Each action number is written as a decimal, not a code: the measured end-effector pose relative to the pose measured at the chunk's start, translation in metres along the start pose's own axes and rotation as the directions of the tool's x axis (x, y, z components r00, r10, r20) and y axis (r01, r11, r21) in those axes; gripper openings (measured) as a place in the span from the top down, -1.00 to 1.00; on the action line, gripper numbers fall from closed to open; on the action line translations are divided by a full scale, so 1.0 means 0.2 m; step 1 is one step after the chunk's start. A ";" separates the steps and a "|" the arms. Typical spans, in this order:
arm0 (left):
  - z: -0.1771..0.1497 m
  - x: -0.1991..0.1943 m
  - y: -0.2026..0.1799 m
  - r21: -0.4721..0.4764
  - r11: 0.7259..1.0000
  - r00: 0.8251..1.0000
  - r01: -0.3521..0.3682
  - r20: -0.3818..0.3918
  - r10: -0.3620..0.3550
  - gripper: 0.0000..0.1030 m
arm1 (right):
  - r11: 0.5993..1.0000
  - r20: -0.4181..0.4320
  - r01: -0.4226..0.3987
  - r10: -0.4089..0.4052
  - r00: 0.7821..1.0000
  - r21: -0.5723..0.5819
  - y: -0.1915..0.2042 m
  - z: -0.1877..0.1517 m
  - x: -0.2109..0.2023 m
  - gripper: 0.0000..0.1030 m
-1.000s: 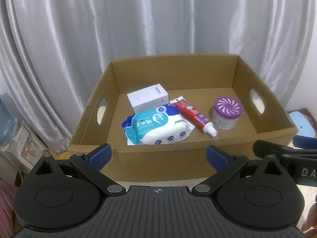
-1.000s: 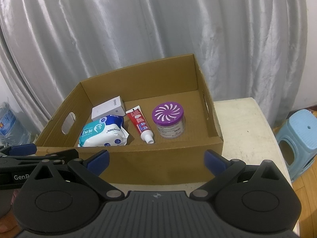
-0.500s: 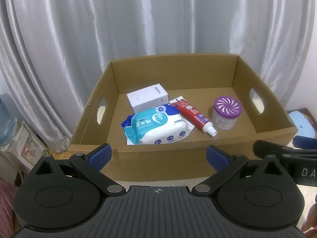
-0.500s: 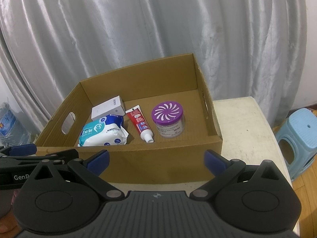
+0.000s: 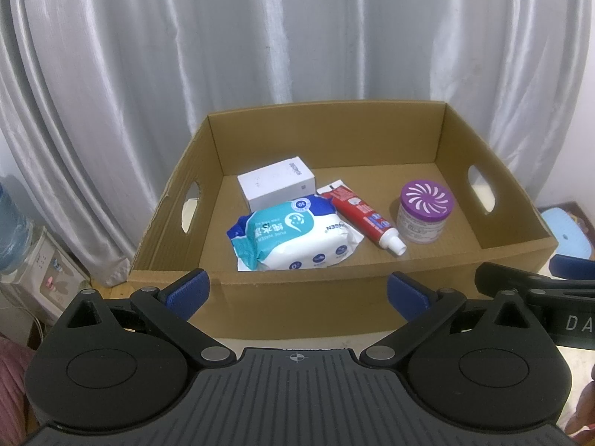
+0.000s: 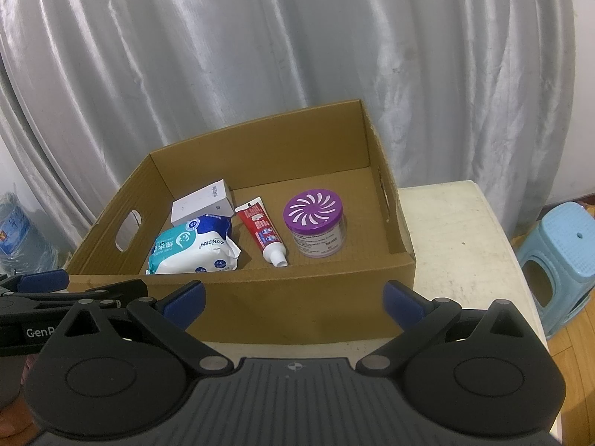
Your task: Organize objects
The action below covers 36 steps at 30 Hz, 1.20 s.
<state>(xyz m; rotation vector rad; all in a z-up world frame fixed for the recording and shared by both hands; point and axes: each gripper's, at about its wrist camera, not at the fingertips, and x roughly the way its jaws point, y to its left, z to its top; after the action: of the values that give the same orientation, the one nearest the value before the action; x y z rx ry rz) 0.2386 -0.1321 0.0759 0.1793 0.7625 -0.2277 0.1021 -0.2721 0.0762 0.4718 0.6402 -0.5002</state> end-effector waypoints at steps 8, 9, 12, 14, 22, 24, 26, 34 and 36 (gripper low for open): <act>0.00 0.00 0.01 0.001 1.000 1.000 0.001 -0.001 -0.001 -0.98 | 1.000 0.000 0.000 0.000 1.000 0.001 0.00 -0.01 0.00 -1.00; 0.00 0.00 0.01 0.001 1.000 1.000 0.002 -0.001 -0.002 -0.98 | 1.000 0.000 0.000 0.000 1.000 0.002 0.00 -0.01 0.00 -1.00; 0.00 0.00 0.01 0.001 1.000 1.000 0.002 -0.002 -0.002 -0.99 | 1.000 -0.001 -0.001 0.001 1.000 0.004 -0.01 -0.01 0.00 -1.00; 0.00 0.00 0.01 0.001 1.000 1.000 0.002 -0.002 -0.002 -0.99 | 1.000 -0.002 -0.001 0.001 1.000 0.005 -0.01 -0.02 0.00 -1.00; 0.00 0.00 0.01 0.001 1.000 1.000 0.002 -0.002 -0.002 -0.99 | 1.000 -0.002 -0.002 0.002 1.000 0.006 -0.01 -0.02 0.00 -1.00; 0.00 0.00 0.01 0.001 1.000 1.000 0.002 -0.002 -0.002 -0.99 | 1.000 -0.002 -0.002 0.002 1.000 0.008 -0.01 -0.02 0.00 -1.00; 0.00 0.00 0.01 0.002 1.000 1.000 0.002 -0.002 -0.002 -0.99 | 1.000 -0.002 -0.003 0.003 1.000 0.008 -0.01 -0.02 0.00 -1.00; 0.00 0.01 0.01 0.003 1.000 1.000 0.003 -0.004 -0.003 -0.99 | 1.000 -0.001 -0.006 0.006 1.000 0.010 -0.02 -0.01 -0.01 -1.00; 0.00 0.00 0.01 0.003 1.000 1.000 0.003 -0.004 -0.003 -0.99 | 1.000 -0.002 -0.006 0.006 1.000 0.011 -0.02 -0.01 -0.01 -1.00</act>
<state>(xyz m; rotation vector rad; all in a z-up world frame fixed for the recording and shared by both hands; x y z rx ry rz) 0.2397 -0.1303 0.0754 0.1817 0.7665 -0.2311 0.0975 -0.2726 0.0755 0.4846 0.6381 -0.4979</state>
